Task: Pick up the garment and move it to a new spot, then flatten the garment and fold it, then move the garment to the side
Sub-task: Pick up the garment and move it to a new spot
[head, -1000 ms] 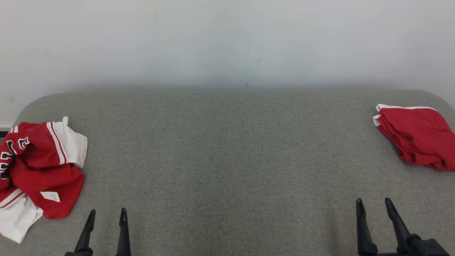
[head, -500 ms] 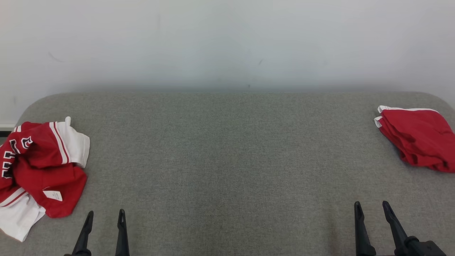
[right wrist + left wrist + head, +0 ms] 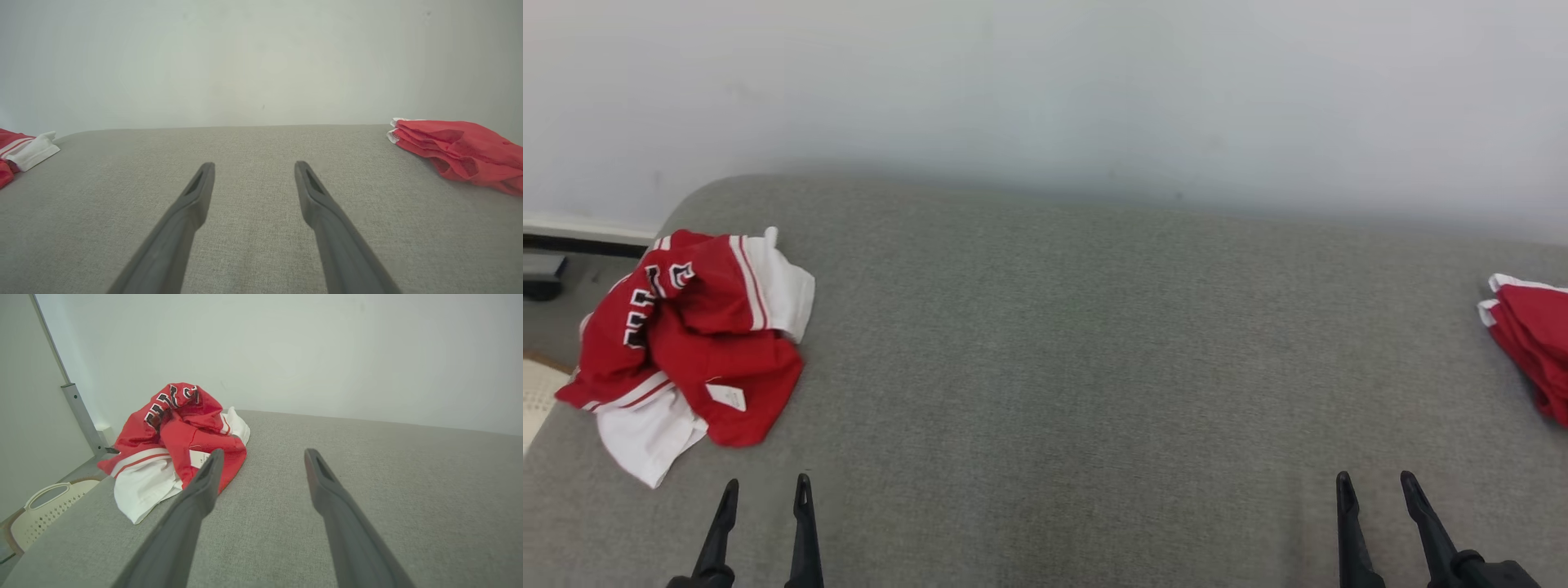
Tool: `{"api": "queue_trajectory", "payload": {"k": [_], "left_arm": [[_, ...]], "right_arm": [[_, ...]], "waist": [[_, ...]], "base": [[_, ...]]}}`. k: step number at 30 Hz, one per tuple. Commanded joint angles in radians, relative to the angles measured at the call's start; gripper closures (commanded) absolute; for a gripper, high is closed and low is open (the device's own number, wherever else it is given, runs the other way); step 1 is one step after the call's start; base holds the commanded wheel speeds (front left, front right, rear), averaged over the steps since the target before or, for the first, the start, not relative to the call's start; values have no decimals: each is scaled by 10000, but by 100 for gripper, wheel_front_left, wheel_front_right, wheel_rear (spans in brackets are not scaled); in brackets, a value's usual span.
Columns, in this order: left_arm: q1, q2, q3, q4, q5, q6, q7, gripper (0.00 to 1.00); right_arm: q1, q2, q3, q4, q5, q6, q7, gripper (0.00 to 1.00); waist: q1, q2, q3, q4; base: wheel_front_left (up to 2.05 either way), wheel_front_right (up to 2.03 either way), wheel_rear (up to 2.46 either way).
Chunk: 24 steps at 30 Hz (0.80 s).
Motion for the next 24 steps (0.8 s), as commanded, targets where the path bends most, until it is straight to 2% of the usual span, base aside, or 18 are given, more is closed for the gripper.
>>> {"api": "queue_trajectory", "payload": {"k": [1,11,19,24], "left_arm": [[-24,-11,-11,30,-11,27,-34,0],[-162,-8,103,154,-68,73,-34,0],[-130,-10,180,172,-106,66,-34,0],[-187,-10,256,177,-109,30,-34,0]], "right_arm": [[-89,14,32,22,25,-25,-8,0],[-185,14,114,100,59,-25,-10,0],[-272,14,268,141,130,-25,-10,0],[-310,13,390,158,166,-25,-8,0]], "waist": [[0,0,137,654],[0,0,216,2373],[0,0,180,3400],[0,0,161,3781]], "base": [[0,0,0],[0,0,0],[0,0,0],[0,0,0]]}}
